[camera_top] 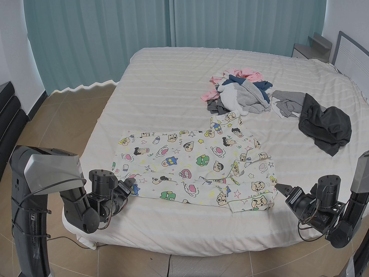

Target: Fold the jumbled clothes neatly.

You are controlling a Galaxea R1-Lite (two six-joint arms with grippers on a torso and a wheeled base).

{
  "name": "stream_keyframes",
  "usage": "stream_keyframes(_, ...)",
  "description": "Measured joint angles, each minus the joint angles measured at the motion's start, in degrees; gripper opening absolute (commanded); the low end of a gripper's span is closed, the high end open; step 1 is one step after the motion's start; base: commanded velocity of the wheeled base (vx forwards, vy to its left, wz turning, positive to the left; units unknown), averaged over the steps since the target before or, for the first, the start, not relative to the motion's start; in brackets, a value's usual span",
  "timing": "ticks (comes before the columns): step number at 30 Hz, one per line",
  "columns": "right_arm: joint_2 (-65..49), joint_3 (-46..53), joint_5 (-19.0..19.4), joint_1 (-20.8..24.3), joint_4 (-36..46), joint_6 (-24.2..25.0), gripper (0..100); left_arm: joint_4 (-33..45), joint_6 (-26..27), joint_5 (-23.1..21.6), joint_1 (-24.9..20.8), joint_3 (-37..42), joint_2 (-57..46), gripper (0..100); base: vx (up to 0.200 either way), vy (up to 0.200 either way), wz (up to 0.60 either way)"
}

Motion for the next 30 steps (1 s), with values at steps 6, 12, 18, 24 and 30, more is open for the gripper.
stream_keyframes(6,0.4,0.3,0.0,0.1,0.0,0.3,100,0.0,0.3,0.2,0.6,-0.7,0.1,100,0.0,0.0,0.0)
stream_keyframes(12,0.6,0.3,0.4,0.1,0.0,4.2,100,0.1,2.2,0.5,1.3,-3.2,1.3,100,0.0,0.0,0.0)
stream_keyframes(18,1.2,0.4,0.6,0.3,0.0,5.1,100,0.0,2.8,1.2,1.6,-4.8,2.8,0,0.0,0.0,0.0)
stream_keyframes(24,3.2,0.1,0.6,0.5,-0.1,5.3,100,-0.2,3.0,1.3,1.7,-5.1,3.4,0,0.0,0.0,0.0)
stream_keyframes(30,8.8,0.1,0.9,1.8,-2.9,5.6,100,-0.4,3.1,1.6,1.8,-5.1,3.6,0,0.0,0.0,0.0)
